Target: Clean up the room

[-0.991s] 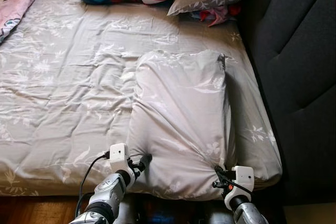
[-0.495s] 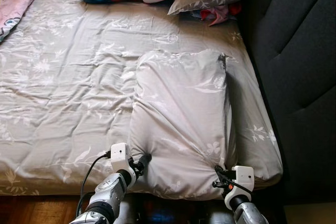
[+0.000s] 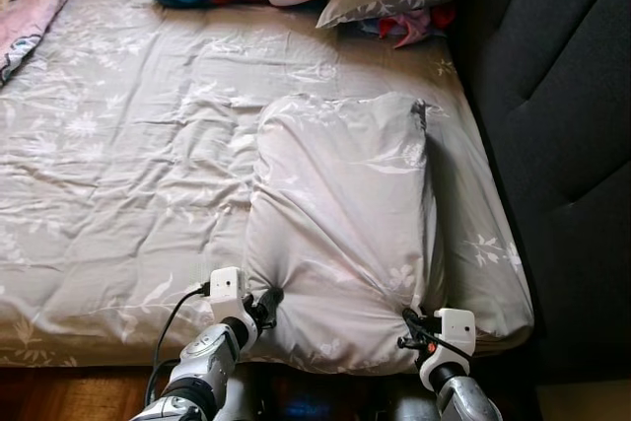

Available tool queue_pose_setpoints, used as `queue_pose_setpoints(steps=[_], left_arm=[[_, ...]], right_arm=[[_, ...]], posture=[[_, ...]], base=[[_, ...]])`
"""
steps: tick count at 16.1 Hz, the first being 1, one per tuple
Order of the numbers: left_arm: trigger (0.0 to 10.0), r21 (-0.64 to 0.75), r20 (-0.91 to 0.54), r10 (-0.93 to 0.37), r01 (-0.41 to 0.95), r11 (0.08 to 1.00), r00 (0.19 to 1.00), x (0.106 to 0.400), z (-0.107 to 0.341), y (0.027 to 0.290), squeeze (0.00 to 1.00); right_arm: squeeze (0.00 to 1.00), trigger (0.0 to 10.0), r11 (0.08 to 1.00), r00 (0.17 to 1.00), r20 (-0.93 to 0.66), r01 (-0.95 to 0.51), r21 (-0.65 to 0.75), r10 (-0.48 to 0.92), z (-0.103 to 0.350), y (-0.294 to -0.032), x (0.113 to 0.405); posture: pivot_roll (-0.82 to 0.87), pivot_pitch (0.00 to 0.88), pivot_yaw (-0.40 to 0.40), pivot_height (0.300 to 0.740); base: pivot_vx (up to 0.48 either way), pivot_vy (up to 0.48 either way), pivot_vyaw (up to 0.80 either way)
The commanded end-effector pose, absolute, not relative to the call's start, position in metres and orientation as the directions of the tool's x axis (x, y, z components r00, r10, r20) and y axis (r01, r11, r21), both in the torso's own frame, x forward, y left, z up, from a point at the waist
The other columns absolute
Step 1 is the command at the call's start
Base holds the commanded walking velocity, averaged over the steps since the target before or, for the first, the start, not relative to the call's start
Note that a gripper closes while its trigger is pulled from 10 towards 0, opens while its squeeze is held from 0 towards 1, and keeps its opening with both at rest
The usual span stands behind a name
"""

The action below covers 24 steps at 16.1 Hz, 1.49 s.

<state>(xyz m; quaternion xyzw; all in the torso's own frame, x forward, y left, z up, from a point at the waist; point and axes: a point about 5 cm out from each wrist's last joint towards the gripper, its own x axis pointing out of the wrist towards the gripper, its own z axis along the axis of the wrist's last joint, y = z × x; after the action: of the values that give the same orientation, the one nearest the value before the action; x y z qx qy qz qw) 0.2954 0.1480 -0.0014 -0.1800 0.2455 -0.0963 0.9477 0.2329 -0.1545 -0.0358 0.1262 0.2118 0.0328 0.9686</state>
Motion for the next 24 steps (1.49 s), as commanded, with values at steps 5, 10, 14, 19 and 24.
queue_pose_setpoints(steps=[5, 10, 14, 19, 24], left_arm=[[0.0, -0.428, -0.497, -0.313, 0.085, 0.900, 0.810, 0.279, -0.018, 0.141, 0.00], [0.0, -0.432, -0.480, -0.315, 0.091, 0.897, 0.819, 0.287, -0.011, 0.142, 0.00], [0.0, -0.431, -0.463, -0.312, 0.097, 0.897, 0.830, 0.291, -0.007, 0.144, 0.00], [3.9, -0.311, -0.419, -0.333, 0.212, 0.927, 0.845, 0.301, 0.005, 0.136, 0.00], [10.0, -0.269, -0.412, -0.289, 0.188, 0.945, 0.864, 0.300, 0.004, 0.137, 0.00]], right_arm=[[0.00, 10.0, 0.959, 0.831, -0.546, 0.058, 0.277, 0.107, -0.060, -0.152, 0.206], [0.00, 10.0, 0.958, 0.832, -0.546, 0.065, 0.280, 0.103, -0.058, -0.151, 0.211], [0.00, 10.0, 0.957, 0.852, -0.513, 0.056, 0.286, 0.103, -0.051, -0.151, 0.222], [0.00, 10.0, 0.952, 0.872, -0.482, 0.066, 0.299, 0.091, -0.045, -0.151, 0.232], [0.00, 10.0, 0.944, 0.885, -0.455, 0.062, 0.323, 0.098, -0.042, -0.149, 0.233]], posture=[[-0.06, 0.190, -0.025, 0.622], [-0.05, 0.188, -0.022, 0.622], [-0.05, 0.178, -0.020, 0.622], [-0.04, 0.157, -0.011, 0.622], [-0.03, 0.139, -0.002, 0.622]], base=[[0.000, 0.000, 0.00], [0.000, 0.000, 0.00], [0.000, 0.000, 0.00], [0.000, 0.000, 0.00], [0.000, 0.000, 0.00]])
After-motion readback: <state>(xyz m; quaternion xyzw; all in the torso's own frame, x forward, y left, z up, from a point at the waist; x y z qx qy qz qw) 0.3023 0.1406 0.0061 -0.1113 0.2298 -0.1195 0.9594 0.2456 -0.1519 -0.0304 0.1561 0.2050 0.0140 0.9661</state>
